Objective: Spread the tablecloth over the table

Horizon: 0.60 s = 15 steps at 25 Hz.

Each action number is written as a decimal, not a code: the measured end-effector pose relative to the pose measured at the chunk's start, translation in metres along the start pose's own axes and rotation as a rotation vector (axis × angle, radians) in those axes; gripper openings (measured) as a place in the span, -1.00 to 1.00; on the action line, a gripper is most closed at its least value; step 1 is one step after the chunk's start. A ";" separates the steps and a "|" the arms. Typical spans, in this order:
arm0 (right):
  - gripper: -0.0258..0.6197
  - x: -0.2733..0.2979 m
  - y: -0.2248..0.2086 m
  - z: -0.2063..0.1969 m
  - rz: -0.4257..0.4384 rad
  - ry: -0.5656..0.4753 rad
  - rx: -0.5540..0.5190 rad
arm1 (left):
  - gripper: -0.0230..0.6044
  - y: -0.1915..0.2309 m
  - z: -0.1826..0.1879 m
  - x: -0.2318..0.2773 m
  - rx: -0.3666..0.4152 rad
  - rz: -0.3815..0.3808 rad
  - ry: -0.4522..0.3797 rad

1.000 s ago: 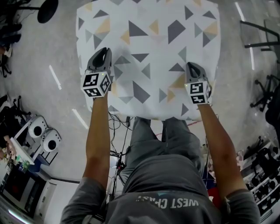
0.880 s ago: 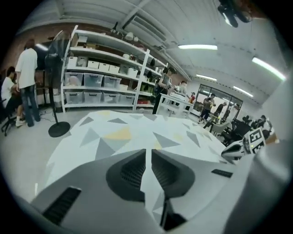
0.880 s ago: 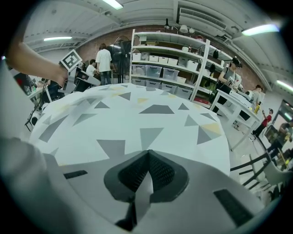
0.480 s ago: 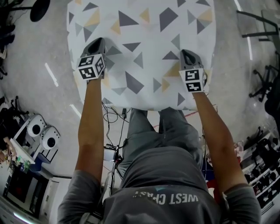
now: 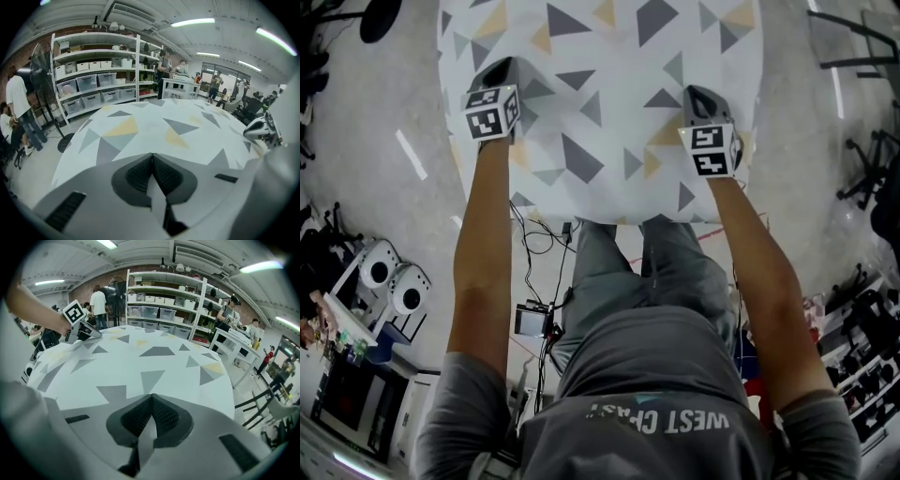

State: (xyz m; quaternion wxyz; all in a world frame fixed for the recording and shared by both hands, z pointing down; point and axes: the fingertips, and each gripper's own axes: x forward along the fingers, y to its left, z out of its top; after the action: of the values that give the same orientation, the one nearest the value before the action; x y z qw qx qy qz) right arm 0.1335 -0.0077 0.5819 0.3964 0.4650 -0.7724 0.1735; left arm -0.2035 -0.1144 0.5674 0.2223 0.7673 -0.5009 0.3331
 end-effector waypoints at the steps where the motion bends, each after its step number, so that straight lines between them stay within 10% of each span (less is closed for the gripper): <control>1: -0.95 -0.001 -0.001 0.000 -0.001 0.005 0.002 | -0.93 -0.001 0.002 0.001 0.003 -0.005 -0.001; 15: -0.94 0.009 -0.009 -0.004 0.002 0.056 0.004 | -0.93 -0.005 0.007 0.015 0.002 -0.066 -0.011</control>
State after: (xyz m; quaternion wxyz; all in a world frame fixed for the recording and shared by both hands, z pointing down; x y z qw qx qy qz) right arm 0.1406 -0.0152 0.5901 0.4169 0.4601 -0.7610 0.1884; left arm -0.1924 -0.1262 0.5733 0.2294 0.7856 -0.4761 0.3218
